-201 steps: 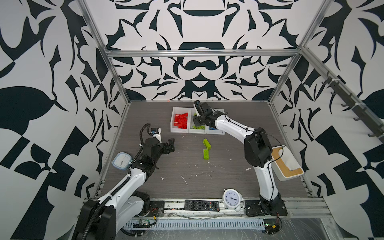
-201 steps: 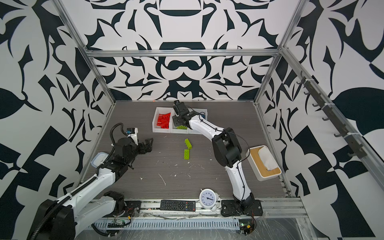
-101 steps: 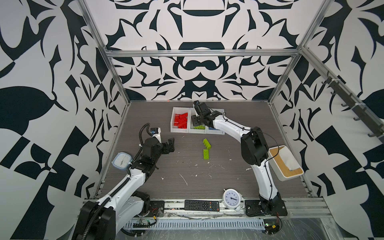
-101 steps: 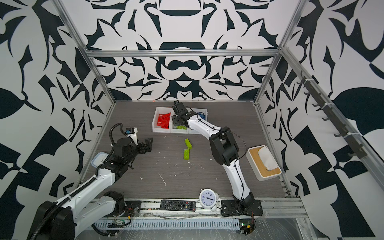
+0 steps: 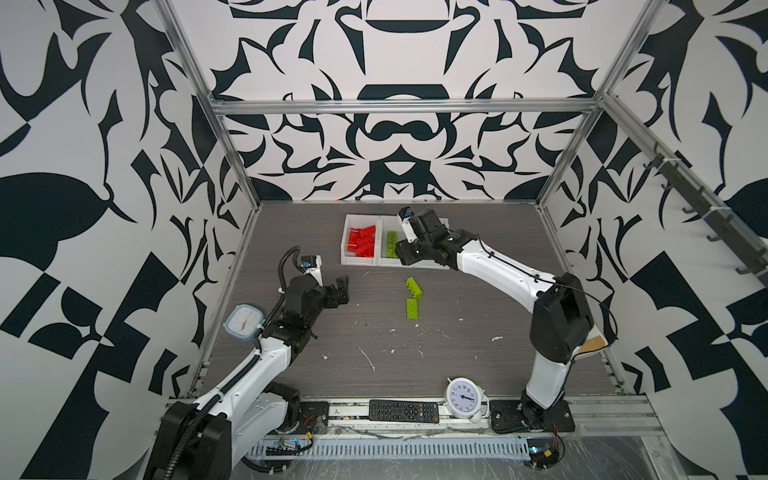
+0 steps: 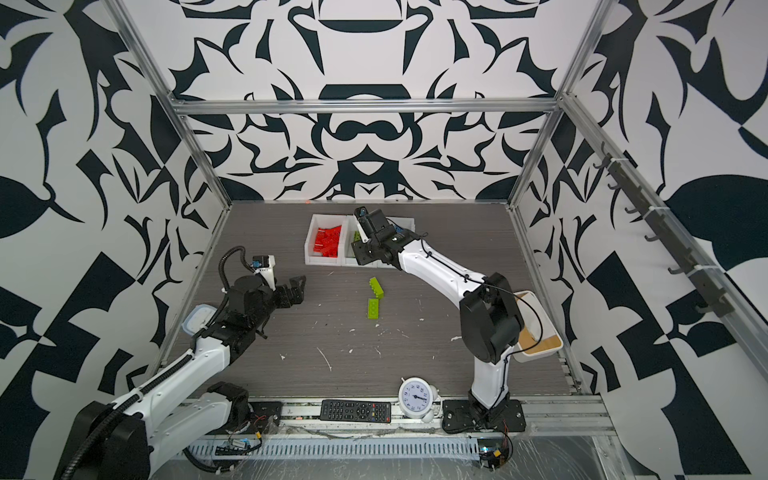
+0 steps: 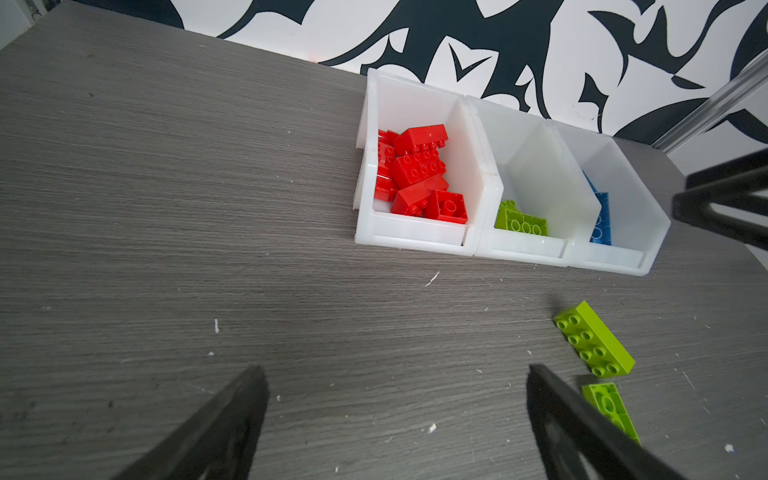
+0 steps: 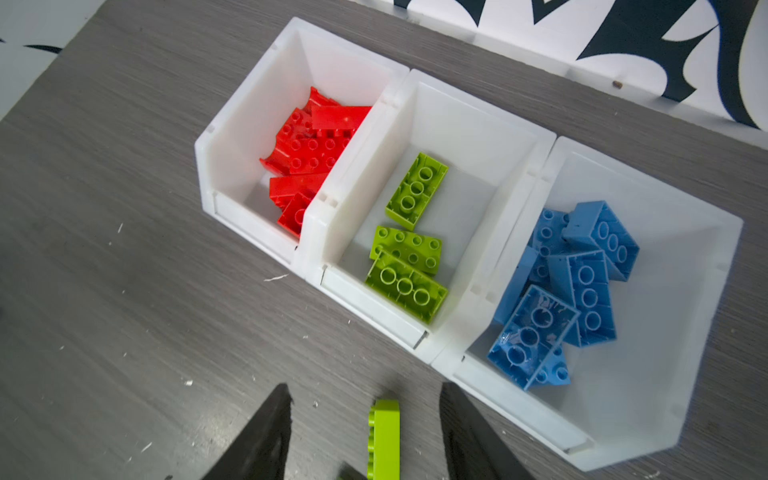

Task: Sort the legos into containers by color
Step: 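Lower the right gripper onto the next lime-green brick and close it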

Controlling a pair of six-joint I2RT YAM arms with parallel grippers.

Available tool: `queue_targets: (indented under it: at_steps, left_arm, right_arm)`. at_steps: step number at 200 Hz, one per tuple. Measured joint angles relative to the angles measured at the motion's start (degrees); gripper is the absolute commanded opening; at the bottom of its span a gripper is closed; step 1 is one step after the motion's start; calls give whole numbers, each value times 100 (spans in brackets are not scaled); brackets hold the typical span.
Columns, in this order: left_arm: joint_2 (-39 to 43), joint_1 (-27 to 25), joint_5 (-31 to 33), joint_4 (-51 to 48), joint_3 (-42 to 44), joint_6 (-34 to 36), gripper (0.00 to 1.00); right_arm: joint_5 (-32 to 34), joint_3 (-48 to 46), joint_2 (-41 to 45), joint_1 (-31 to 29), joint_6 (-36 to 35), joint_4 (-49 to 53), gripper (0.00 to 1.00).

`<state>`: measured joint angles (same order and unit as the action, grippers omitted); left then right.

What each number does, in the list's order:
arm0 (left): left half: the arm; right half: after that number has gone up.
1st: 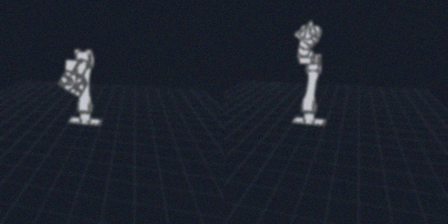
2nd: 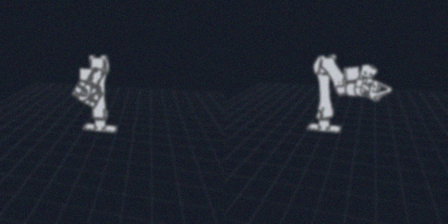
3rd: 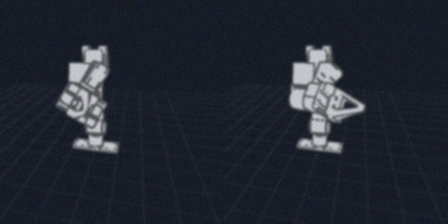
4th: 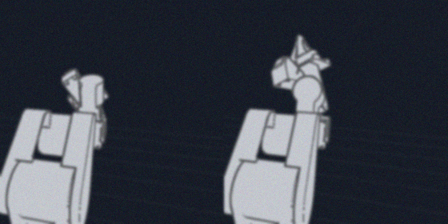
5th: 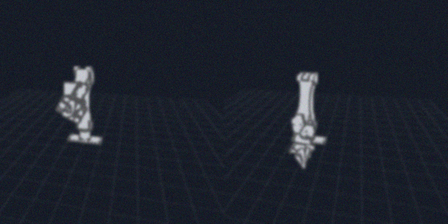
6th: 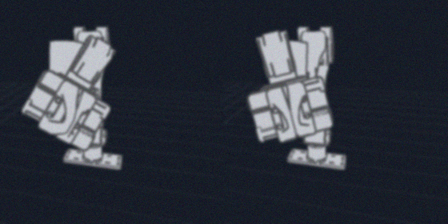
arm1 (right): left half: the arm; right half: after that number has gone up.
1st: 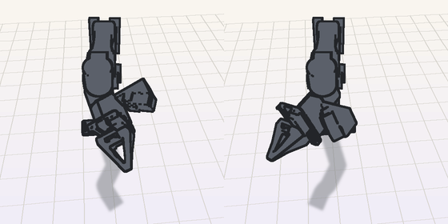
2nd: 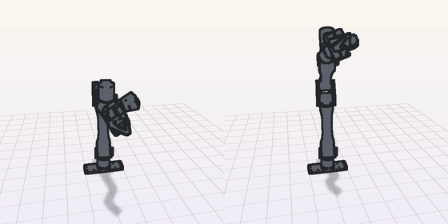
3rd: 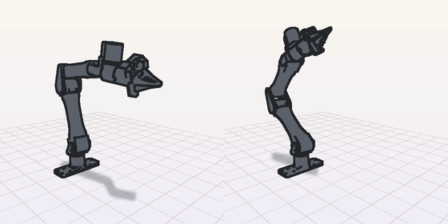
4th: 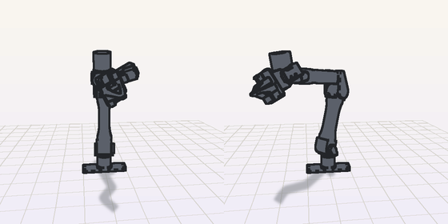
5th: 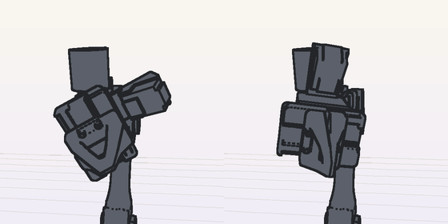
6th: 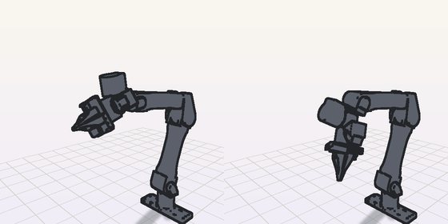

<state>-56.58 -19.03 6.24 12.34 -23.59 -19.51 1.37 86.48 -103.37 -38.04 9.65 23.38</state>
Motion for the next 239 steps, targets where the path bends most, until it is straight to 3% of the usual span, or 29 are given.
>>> queue_targets:
  at_steps: [38, 88, 239]
  left_arm:
    - [0, 0, 7, 4, 0, 0, 100]
    - [-46, 0, 4, 2, 0, 2, 100]
    - [-50, 0, 7, -2, 0, 7, 100]
  right_arm:
    - [-22, -726, 581, -46, -190, 142, 61]
    - [-9, -1434, 688, -48, -186, 166, 61]
    - [81, -1541, -374, -153, -90, -181, 53]
